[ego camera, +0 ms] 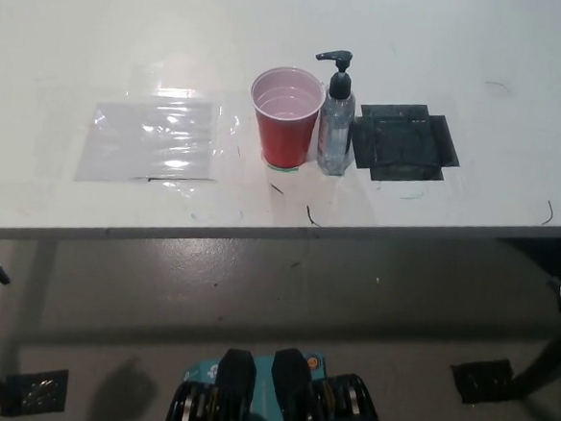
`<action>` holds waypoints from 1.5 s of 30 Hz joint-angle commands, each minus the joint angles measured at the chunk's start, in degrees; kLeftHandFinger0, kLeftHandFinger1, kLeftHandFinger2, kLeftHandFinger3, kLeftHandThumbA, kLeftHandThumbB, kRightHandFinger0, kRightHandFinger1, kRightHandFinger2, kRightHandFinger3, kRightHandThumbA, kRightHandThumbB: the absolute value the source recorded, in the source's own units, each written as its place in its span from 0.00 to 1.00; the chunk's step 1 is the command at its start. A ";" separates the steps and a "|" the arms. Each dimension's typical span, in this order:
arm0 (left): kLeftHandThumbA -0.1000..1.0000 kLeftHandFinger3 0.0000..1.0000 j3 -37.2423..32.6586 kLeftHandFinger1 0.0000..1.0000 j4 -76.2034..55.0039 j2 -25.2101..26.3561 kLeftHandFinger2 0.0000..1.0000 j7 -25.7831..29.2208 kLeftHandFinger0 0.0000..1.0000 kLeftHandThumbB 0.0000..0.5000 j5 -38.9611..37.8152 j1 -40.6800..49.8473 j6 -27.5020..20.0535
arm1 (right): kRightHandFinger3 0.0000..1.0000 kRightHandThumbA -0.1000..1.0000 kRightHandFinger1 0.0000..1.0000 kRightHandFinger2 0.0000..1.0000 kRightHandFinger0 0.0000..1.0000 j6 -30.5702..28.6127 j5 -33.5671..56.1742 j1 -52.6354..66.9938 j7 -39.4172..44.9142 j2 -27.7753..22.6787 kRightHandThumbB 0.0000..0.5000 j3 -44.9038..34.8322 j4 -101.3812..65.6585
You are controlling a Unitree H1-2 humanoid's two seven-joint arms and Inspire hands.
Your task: The robot uses its right hand to press the hand soap kept in the middle of the table to get liquid hand soap out
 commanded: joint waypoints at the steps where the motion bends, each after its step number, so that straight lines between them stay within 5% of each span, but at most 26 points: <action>1: 1.00 0.82 1.80 1.00 -1.48 0.95 0.99 -2.25 1.00 0.26 2.15 -0.68 1.27 | 1.00 1.00 1.00 1.00 1.00 0.49 -1.68 -1.88 -0.72 -1.75 0.59 -1.24 -2.84; 3: 1.00 0.81 2.02 1.00 -1.52 0.73 0.99 -2.68 1.00 0.26 2.44 -0.73 1.27 | 1.00 1.00 1.00 1.00 1.00 1.06 -0.94 -2.76 -0.28 -2.09 0.63 -1.86 -3.27; 4: 1.00 0.79 2.08 1.00 -1.46 0.78 1.00 -2.96 1.00 0.26 2.38 -0.74 1.27 | 1.00 1.00 0.21 0.30 0.21 5.81 -0.34 -5.41 1.69 -3.18 0.77 -2.67 -6.34; 5: 1.00 0.81 2.07 1.00 -1.47 0.88 1.00 -3.23 1.00 0.28 2.84 -0.49 1.27 | 1.00 1.00 0.08 0.24 0.01 4.87 -0.35 -6.60 2.07 -4.22 0.67 -2.83 -6.80; 6: 1.00 0.81 2.04 1.00 -1.45 0.81 1.00 -3.34 1.00 0.26 3.47 -0.52 1.27 | 1.00 1.00 0.74 0.99 0.56 4.90 0.44 -9.03 3.55 -5.87 0.14 -3.00 -7.92; 7: 1.00 0.81 2.11 1.00 -1.44 0.72 1.00 -3.50 1.00 0.26 3.85 -0.54 1.27 | 1.00 1.00 1.00 1.00 1.00 4.99 0.79 -10.07 4.21 -6.59 0.49 -3.07 -8.43; 11: 1.00 0.85 3.02 1.00 -1.80 0.43 1.00 -4.70 1.00 0.24 4.06 -0.66 1.27 | 1.00 1.00 1.00 1.00 1.00 8.74 -1.23 -17.92 6.79 -9.61 0.32 -1.72 -12.14; 13: 1.00 0.84 3.28 1.00 -1.30 0.22 1.00 -4.86 1.00 0.26 3.83 -0.80 1.27 | 1.00 1.00 0.98 1.00 0.86 11.78 -1.99 -23.51 9.06 -10.79 0.45 -0.02 -13.48; 14: 1.00 0.82 3.41 1.00 -1.34 0.13 1.00 -5.18 1.00 0.26 4.12 -0.85 1.27 | 1.00 1.00 1.00 1.00 0.95 12.90 -1.89 -25.51 9.84 -10.93 0.41 0.65 -13.59; 17: 1.00 0.80 3.29 1.00 -1.45 0.26 1.00 -5.65 1.00 0.27 5.10 -0.94 1.27 | 1.00 1.00 1.00 1.00 1.00 12.75 -2.71 -31.59 12.62 -11.45 0.37 4.21 -12.19; 18: 1.00 0.81 3.63 1.00 -1.47 -0.02 1.00 -6.18 1.00 0.26 5.46 -1.17 1.27 | 1.00 1.00 0.61 0.59 1.00 12.03 -4.39 -33.44 13.44 -11.93 0.62 6.06 -11.01; 19: 1.00 0.81 3.75 1.00 -1.56 -0.12 1.00 -6.34 1.00 0.26 5.66 -1.16 1.27 | 1.00 1.00 0.69 0.41 1.00 11.83 -4.94 -34.13 13.46 -12.05 0.75 6.86 -10.55; 20: 1.00 0.81 3.83 1.00 -1.68 -0.17 1.00 -6.43 1.00 0.26 5.82 -1.14 1.27 | 1.00 1.00 0.72 0.33 1.00 11.37 -5.81 -35.12 13.53 -12.12 0.79 7.92 -9.84; 21: 1.00 0.82 4.44 1.00 -1.54 -0.62 1.00 -6.74 1.00 0.24 5.52 -1.16 1.27 | 1.00 1.00 0.86 0.65 1.00 11.37 -6.57 -36.55 14.31 -12.19 0.91 9.52 -8.79; 22: 1.00 0.83 4.66 1.00 -1.57 -0.62 1.00 -7.19 1.00 0.26 5.79 -1.26 1.27 | 1.00 1.00 0.94 0.89 1.00 11.38 -6.24 -37.22 14.51 -11.75 0.91 10.20 -8.12; 23: 1.00 0.83 4.86 1.00 -1.40 -0.77 1.00 -7.52 1.00 0.25 5.97 -1.33 1.27 | 1.00 1.00 0.99 1.00 1.00 11.20 -5.89 -38.55 15.02 -10.99 0.91 11.24 -6.85; 24: 1.00 0.84 5.03 1.00 -1.47 -0.91 1.00 -7.68 1.00 0.26 6.18 -1.32 1.27 | 1.00 1.00 0.91 0.92 0.93 11.04 -6.03 -38.93 15.20 -10.92 0.95 11.77 -6.47; 26: 1.00 0.81 4.64 1.00 -1.78 -0.69 1.00 -7.70 1.00 0.24 6.35 -1.43 1.27 | 1.00 1.00 0.70 0.73 0.57 7.52 -6.90 -40.94 14.97 -10.20 0.94 14.12 -3.20; 28: 1.00 0.83 4.79 1.00 -1.80 -0.84 1.00 -8.30 1.00 0.26 7.10 -1.52 1.27 | 1.00 1.00 0.82 0.92 0.73 5.02 -7.30 -41.95 13.89 -8.97 0.93 15.43 -0.88; 29: 1.00 0.83 4.87 1.00 -1.80 -0.90 1.00 -8.40 1.00 0.26 7.22 -1.53 1.27 | 1.00 1.00 0.82 0.92 0.73 4.92 -7.30 -41.99 13.83 -8.99 0.93 15.48 -0.77; 30: 1.00 0.84 4.87 1.00 -1.60 -0.94 1.00 -8.45 1.00 0.24 7.24 -1.63 1.27 | 1.00 1.00 1.00 1.00 0.93 6.46 -7.82 -42.73 16.01 -8.54 0.95 17.15 -0.82; 31: 1.00 0.86 4.82 1.00 -1.51 -0.93 1.00 -8.58 1.00 0.24 7.60 -1.69 1.27 | 1.00 1.00 1.00 1.00 1.00 5.39 -7.50 -42.90 16.03 -8.05 0.96 17.55 -0.03; 45: 1.00 0.87 6.34 1.00 -1.91 -1.82 1.00 -10.43 1.00 0.23 8.61 -1.67 1.27 | 1.00 1.00 1.00 1.00 1.00 0.40 -7.88 -47.24 17.31 -2.21 0.94 22.65 10.08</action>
